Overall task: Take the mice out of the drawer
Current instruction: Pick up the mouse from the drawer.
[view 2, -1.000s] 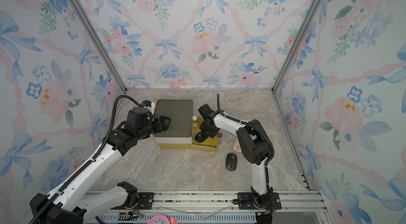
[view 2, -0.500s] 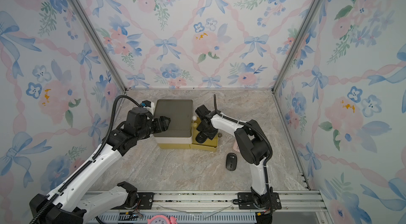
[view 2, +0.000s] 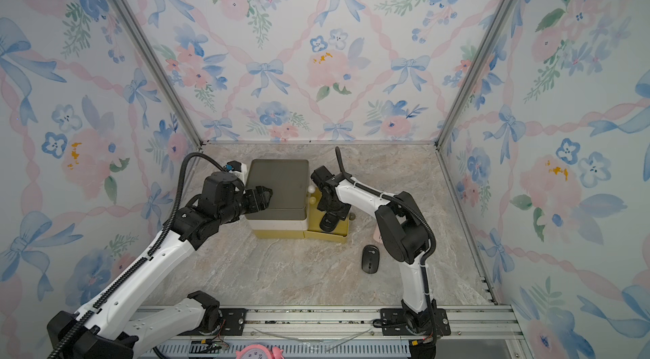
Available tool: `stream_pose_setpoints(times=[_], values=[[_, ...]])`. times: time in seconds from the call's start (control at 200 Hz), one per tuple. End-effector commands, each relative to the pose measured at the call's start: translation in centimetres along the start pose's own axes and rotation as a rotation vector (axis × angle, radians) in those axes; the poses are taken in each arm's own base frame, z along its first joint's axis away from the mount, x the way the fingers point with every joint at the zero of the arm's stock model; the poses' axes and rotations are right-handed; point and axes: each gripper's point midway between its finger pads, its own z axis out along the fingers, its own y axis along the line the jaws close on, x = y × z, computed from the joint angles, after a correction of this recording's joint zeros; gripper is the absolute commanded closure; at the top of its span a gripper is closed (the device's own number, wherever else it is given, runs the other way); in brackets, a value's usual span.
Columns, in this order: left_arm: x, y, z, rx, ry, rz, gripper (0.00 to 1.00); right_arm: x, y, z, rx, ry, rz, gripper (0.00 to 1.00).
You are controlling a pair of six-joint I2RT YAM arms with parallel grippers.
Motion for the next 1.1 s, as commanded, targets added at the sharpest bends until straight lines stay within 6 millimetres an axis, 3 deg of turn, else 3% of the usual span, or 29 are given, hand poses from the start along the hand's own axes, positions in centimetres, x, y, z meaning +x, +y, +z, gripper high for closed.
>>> stream_pose_setpoints(times=[0.0,0.48,0.86,1.095], values=[[0.3,0.7,-0.3,-0.017,-0.002,-0.015,0.23,1.3,-0.2,0.3,0.049,0.031,-0.073,0.29],[0.1,0.6,-0.3,-0.014,-0.006,-0.017,0.23,3.8,-0.6,1.9,0.058,0.118,-0.008,0.22],[0.1,0.6,-0.3,-0.013,-0.003,-0.014,0.22,4.4,-0.6,3.1,0.058,0.136,-0.019,0.35],[-0.4,0.2,-0.6,-0.002,-0.014,-0.012,0.21,3.4,-0.2,1.8,0.032,0.098,-0.029,0.4]])
